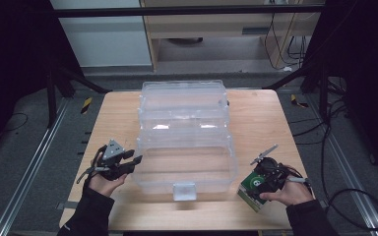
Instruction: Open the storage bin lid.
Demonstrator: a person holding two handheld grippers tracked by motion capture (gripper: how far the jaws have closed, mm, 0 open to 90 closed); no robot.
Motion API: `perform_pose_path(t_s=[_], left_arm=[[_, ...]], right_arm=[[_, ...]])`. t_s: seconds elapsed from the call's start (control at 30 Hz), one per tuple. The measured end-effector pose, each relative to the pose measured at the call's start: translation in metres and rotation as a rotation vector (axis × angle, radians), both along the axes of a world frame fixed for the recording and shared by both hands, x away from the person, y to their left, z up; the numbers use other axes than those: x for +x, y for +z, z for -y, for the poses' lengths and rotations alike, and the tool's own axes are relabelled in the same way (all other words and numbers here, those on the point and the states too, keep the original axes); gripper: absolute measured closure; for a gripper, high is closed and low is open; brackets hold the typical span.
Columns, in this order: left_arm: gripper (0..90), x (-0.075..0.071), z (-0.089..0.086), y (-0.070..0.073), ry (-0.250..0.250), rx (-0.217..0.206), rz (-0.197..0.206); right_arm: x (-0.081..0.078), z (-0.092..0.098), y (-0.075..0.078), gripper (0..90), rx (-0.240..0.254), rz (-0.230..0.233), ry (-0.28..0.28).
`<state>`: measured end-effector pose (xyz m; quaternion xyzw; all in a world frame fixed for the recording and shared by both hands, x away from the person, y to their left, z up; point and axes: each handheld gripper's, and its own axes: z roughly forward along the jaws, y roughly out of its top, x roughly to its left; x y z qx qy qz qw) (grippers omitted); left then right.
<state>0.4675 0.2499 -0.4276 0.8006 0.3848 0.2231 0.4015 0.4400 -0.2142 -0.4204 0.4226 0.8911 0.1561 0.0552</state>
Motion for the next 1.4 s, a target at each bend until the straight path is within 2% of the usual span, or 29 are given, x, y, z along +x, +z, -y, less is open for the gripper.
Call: perform_pose_path(t_s=[0.27, 0.4, 0.77, 0.83, 0.9, 0.97, 1.13, 1.23, 1.27, 1.4], left_arm=[[58.5, 0.000, 0.001, 0.000, -0.003, 0.018, 0.010], [58.6, -0.001, 0.001, 0.000, -0.003, 0.020, 0.012], [58.3, -0.001, 0.002, 0.001, -0.005, 0.030, 0.014], [56.7, -0.001, 0.004, 0.001, -0.005, 0.050, 0.012], [55.3, -0.001, 0.005, 0.001, -0.007, 0.053, 0.011], [53.7, -0.002, 0.004, 0.004, -0.014, 0.025, 0.015], [49.2, -0.008, 0.001, 0.019, -0.013, -0.009, 0.055], [46.9, -0.009, -0.003, 0.023, -0.005, -0.019, 0.065], [45.6, -0.010, -0.008, 0.025, 0.013, -0.025, 0.075], [43.3, -0.008, -0.022, 0.026, 0.066, -0.041, 0.079]], right_arm=[[0.002, -0.002, -0.004, 12.6, -0.022, -0.058, 0.009], [0.005, -0.003, -0.006, 13.2, -0.040, -0.069, 0.027], [0.008, -0.009, -0.004, 16.6, -0.075, -0.116, 0.000], [0.008, -0.009, -0.003, 16.8, -0.079, -0.119, -0.009], [0.009, -0.008, -0.003, 17.1, -0.070, -0.118, -0.017], [0.009, -0.007, -0.001, 17.3, -0.073, -0.108, -0.013], [0.007, -0.003, 0.006, 17.4, -0.055, -0.073, -0.017], [0.006, -0.001, 0.012, 17.3, -0.052, -0.056, -0.010], [0.006, 0.002, 0.017, 17.3, -0.049, -0.035, 0.002], [0.005, 0.007, 0.028, 17.3, -0.041, -0.009, 0.005]])
